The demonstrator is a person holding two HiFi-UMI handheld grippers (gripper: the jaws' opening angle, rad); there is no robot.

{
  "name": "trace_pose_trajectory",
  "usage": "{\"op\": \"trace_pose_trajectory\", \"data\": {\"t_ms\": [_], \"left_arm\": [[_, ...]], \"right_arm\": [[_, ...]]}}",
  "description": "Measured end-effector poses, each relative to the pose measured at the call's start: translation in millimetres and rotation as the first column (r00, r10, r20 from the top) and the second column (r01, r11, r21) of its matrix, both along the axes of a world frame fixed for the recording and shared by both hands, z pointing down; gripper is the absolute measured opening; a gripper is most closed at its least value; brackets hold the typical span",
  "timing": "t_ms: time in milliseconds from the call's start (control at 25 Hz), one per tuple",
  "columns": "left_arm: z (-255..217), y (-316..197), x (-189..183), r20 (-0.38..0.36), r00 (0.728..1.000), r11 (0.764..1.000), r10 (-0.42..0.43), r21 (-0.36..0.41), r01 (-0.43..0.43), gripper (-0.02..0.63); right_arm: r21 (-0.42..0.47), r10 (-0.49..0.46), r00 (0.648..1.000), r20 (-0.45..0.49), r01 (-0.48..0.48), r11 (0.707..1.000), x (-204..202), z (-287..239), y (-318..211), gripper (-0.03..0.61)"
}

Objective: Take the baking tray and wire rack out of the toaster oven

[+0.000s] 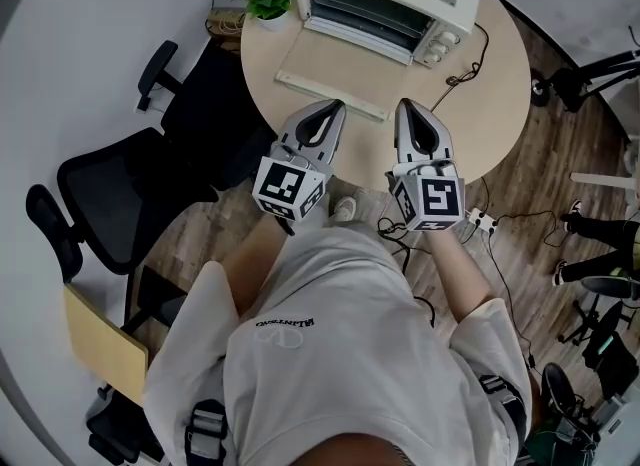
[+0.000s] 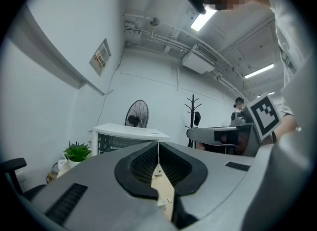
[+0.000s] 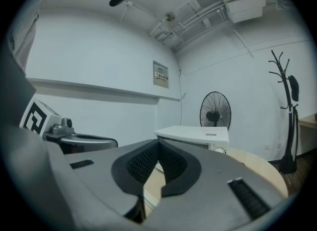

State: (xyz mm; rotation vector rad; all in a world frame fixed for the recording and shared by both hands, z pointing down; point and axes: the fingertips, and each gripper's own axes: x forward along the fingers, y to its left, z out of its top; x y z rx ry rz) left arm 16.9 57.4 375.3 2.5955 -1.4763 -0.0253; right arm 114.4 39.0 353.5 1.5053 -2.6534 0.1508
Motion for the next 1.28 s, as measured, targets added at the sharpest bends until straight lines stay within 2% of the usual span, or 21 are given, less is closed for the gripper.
{"op": "trace_pose_trajectory", "data": {"t_ms": [480, 800, 880, 1080, 1280], "left_arm": [[6, -56, -11, -0.022, 0.998, 0.999, 0.053, -0.005, -0.053, 0.009], [25, -106, -21, -0.061, 0.991, 0.992, 0.119, -0.041, -0.122, 0.009], [31, -121, -24, -0.075, 0.988, 0.989, 0.136, -0.05, -0.14, 0.009], [51, -156, -28, -0.143, 0.978, 0.981, 0.154, -0.099, -0.169, 0.009], [74, -191, -31, -0.249, 0.954, 0.965, 0.164, -0.158, -0.207, 0.009]], "right_arm": [[-0.036, 0.065, 0.998, -0.022, -0.065, 0.997, -16, 20, -48, 0.002], [-0.07, 0.074, 0.996, 0.054, -0.071, 0.995, -40, 33, -93, 0.002], [-0.07, 0.08, 0.996, 0.049, -0.077, 0.995, -45, 37, -106, 0.002], [-0.113, 0.128, 0.991, 0.04, -0.123, 0.986, -51, 56, -135, 0.002], [-0.157, 0.172, 0.978, 0.121, -0.152, 0.976, -56, 73, -162, 0.002]]}}
